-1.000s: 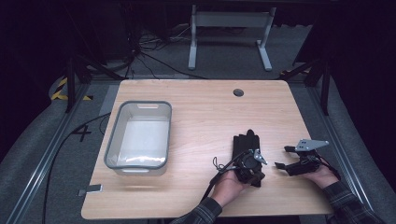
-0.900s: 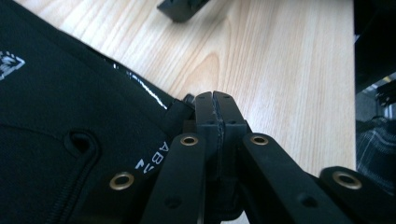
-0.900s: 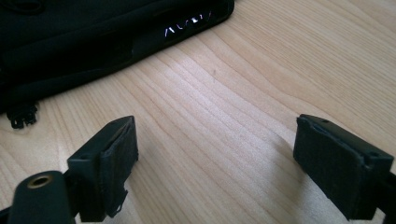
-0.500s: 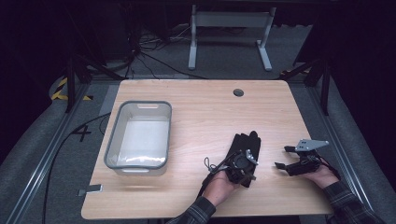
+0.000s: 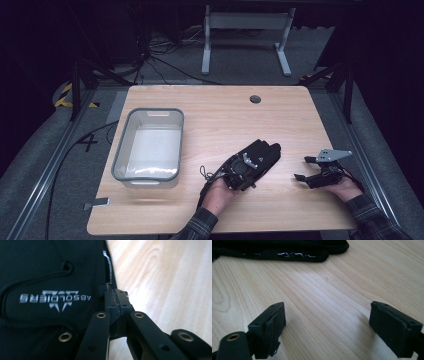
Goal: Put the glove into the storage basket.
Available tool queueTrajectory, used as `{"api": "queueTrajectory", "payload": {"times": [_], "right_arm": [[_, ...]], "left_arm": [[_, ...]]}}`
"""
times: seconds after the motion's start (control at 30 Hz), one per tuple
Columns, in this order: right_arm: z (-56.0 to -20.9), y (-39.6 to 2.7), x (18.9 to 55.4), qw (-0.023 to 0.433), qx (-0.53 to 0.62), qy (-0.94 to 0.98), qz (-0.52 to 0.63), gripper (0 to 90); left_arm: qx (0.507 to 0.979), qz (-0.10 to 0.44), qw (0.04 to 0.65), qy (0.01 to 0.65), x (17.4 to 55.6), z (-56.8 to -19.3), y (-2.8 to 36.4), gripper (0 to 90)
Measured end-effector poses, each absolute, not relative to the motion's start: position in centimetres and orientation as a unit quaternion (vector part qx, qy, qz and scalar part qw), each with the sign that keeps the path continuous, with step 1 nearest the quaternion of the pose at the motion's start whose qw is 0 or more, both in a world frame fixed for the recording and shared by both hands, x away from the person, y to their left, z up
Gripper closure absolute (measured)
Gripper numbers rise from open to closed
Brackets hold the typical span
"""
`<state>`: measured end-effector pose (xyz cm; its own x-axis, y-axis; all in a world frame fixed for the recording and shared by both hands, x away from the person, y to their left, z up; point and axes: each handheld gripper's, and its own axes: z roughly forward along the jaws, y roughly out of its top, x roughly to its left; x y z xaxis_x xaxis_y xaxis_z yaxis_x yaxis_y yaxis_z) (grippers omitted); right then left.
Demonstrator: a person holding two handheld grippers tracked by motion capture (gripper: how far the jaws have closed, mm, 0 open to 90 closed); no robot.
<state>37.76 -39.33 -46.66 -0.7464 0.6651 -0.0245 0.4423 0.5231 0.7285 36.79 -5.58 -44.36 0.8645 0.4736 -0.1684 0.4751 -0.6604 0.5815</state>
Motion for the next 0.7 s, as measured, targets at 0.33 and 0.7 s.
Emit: {"api": "queueTrajectory", "payload": {"times": [0.33, 0.7], "right_arm": [[-46.7, -39.3, 37.8, 0.152, 0.322, 0.86, 0.367, 14.2], [-46.7, -39.3, 37.8, 0.153, 0.322, 0.859, 0.367, 14.2]], "left_arm": [[0.891, 0.003, 0.364, 0.27, 38.0, -41.9, -4.5, 70.9], [0.889, 0.039, 0.364, 0.275, 42.1, -41.4, -5.3, 28.1]]}}
